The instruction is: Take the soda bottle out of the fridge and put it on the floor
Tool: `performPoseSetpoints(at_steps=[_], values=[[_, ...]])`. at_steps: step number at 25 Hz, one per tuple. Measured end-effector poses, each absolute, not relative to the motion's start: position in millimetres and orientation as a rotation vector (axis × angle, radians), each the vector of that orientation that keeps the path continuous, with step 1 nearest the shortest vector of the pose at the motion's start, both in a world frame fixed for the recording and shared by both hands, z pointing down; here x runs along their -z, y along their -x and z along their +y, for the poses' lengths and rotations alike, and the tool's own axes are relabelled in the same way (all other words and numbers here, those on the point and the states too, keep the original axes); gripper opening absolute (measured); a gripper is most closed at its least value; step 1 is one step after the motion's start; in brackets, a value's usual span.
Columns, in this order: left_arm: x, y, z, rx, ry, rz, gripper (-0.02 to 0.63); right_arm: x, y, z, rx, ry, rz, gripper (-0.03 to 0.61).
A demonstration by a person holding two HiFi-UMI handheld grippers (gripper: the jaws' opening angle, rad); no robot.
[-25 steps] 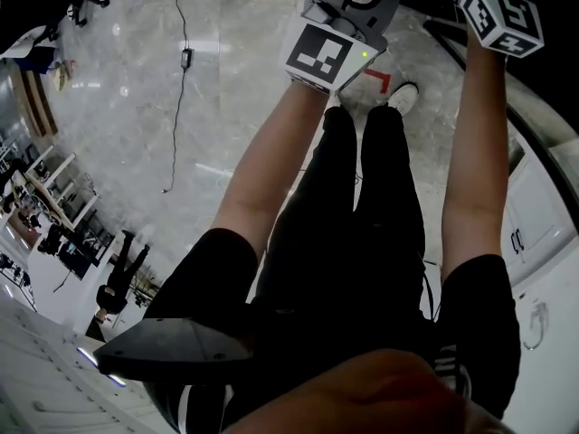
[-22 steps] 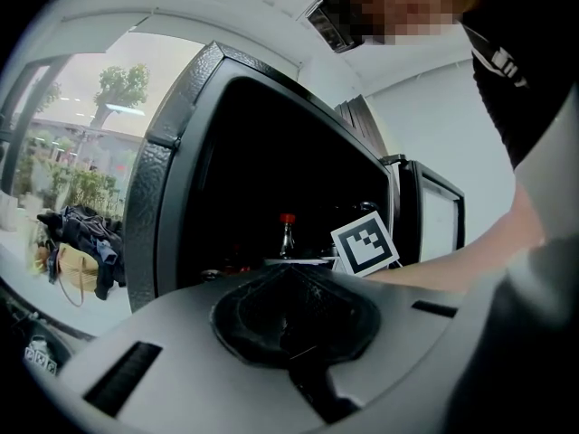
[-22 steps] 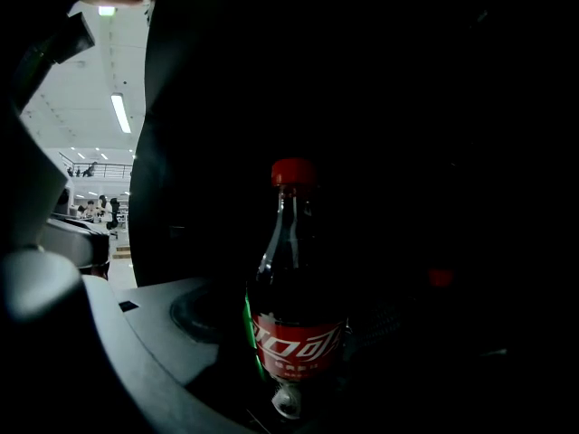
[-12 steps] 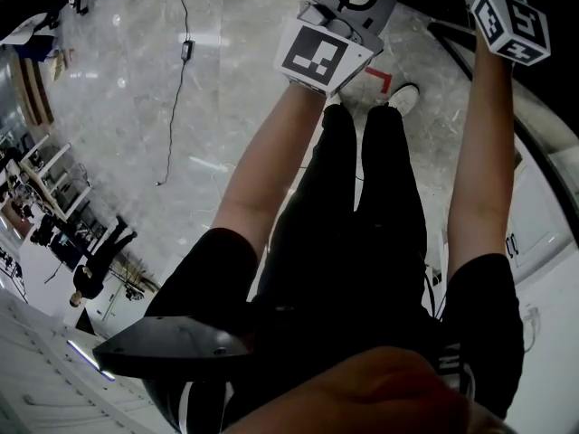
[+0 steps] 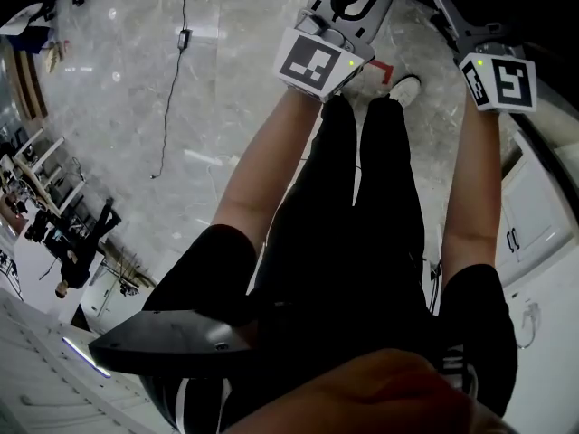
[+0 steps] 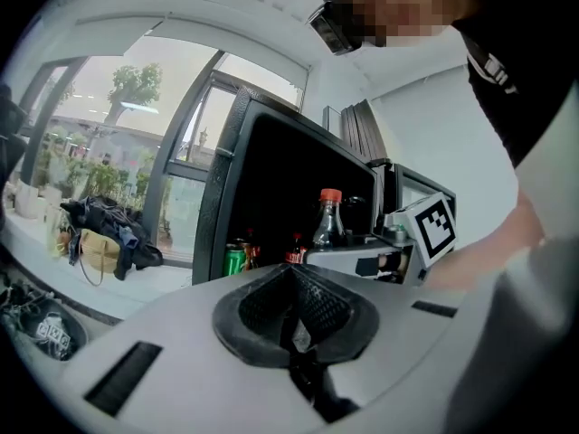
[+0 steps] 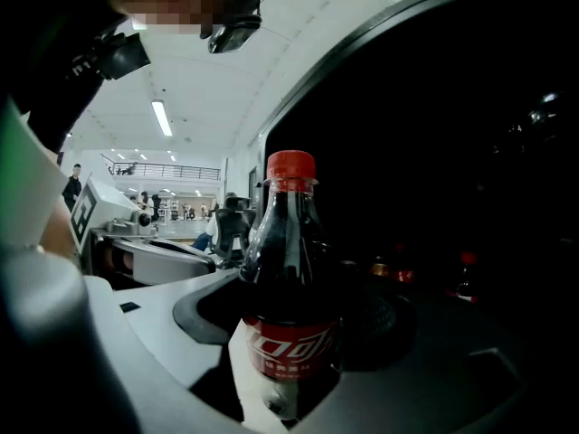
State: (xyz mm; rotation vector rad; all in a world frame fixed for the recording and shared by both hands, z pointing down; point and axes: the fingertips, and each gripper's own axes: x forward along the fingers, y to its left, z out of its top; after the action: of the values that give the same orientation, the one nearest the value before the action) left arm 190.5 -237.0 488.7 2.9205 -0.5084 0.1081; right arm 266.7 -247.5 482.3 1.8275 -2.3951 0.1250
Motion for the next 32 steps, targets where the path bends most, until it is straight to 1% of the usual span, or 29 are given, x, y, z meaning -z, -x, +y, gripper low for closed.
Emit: performPoseSetpoints(at_steps=[5, 12, 23, 32], values=[[-520, -160, -233, -0.168, -2.918, -0.550, -0.005, -519, -221, -233, -0.163, -1.711, -2.434, 0.319], [-583, -97, -238, -0.246, -2.834, -0.629, -0.005, -599, -153, -230, -0.249, -1.585, -2.446, 0.319], [-743, -16, -228, -0.388, -2.657, -0.713, -0.005, -804, -85, -212, -0.527, -1.450, -2.317, 0.319], [-869, 1, -220, -0.501, -2.590, -0.683, -0.005, -966, -62, -189, -0.679, -1.381, -2.186, 0.319]])
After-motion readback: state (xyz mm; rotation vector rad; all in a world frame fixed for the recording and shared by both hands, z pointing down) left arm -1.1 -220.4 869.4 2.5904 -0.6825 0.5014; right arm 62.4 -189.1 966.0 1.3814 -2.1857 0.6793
